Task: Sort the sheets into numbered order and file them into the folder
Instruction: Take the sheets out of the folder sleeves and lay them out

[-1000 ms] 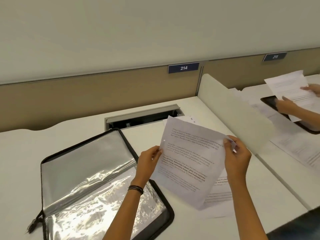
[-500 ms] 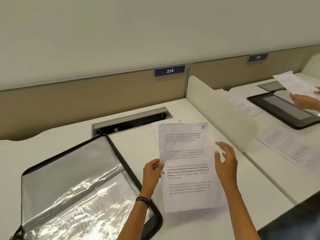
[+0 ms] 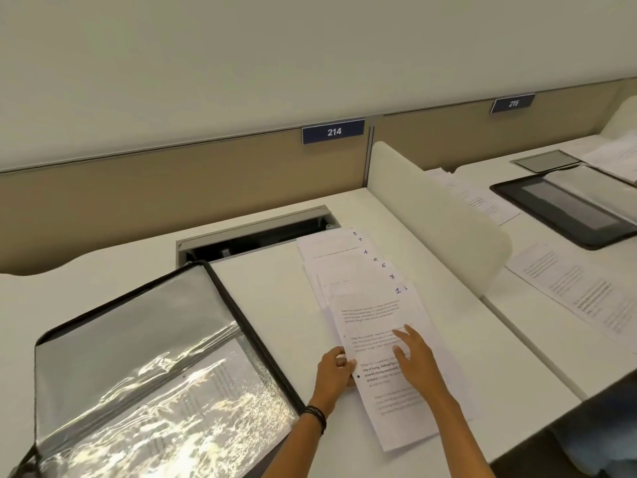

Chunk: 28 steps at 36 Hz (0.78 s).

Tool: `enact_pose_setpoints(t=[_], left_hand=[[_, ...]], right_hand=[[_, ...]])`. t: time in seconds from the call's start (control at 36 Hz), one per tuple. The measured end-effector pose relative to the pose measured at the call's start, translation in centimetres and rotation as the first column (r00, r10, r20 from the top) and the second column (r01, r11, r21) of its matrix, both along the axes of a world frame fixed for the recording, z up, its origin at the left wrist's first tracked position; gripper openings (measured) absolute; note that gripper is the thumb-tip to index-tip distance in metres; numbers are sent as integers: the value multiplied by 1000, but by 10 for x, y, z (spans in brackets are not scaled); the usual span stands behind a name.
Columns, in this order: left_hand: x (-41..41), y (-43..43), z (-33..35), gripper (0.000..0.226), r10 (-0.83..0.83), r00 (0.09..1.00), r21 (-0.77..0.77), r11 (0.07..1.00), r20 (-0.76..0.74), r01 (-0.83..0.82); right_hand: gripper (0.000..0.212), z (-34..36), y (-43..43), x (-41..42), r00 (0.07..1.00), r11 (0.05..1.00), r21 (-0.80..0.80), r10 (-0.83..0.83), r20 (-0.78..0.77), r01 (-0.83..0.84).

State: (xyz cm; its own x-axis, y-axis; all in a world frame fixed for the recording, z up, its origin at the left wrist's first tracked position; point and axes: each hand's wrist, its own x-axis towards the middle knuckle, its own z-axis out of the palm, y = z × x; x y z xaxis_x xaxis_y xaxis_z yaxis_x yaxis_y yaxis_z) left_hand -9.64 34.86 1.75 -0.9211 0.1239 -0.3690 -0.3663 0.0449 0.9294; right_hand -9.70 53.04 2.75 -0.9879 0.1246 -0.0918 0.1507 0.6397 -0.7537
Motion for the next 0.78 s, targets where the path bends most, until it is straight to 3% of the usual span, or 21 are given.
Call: enact_pose_setpoints(t=[0.25,0.36,0.5,0.69,0.78], left_hand=[[-9,-23,4,22,15,1000,-80,997,-8,-16],[-11,-46,12,22,57,985,-136,988,-163,-79],[-10,-87,20,19,111,933,-238,950,-342,-201],[9,-146,15,23,80,908,-428,862,-411,-270],[22,-166,7,28,66,901,-481,828,-428,-289]], right_hand=[[38,-20,-1,-2,994,993,117,-13,104,1],[34,-16,-9,-10,997,990,134,-44,71,34],[29,-10,-31,-21,995,994,55,94,37,-96],[24,1,-77,-26,955,950,-103,292,-47,-296],[22,12,-98,-24,926,910,-201,377,33,-363]])
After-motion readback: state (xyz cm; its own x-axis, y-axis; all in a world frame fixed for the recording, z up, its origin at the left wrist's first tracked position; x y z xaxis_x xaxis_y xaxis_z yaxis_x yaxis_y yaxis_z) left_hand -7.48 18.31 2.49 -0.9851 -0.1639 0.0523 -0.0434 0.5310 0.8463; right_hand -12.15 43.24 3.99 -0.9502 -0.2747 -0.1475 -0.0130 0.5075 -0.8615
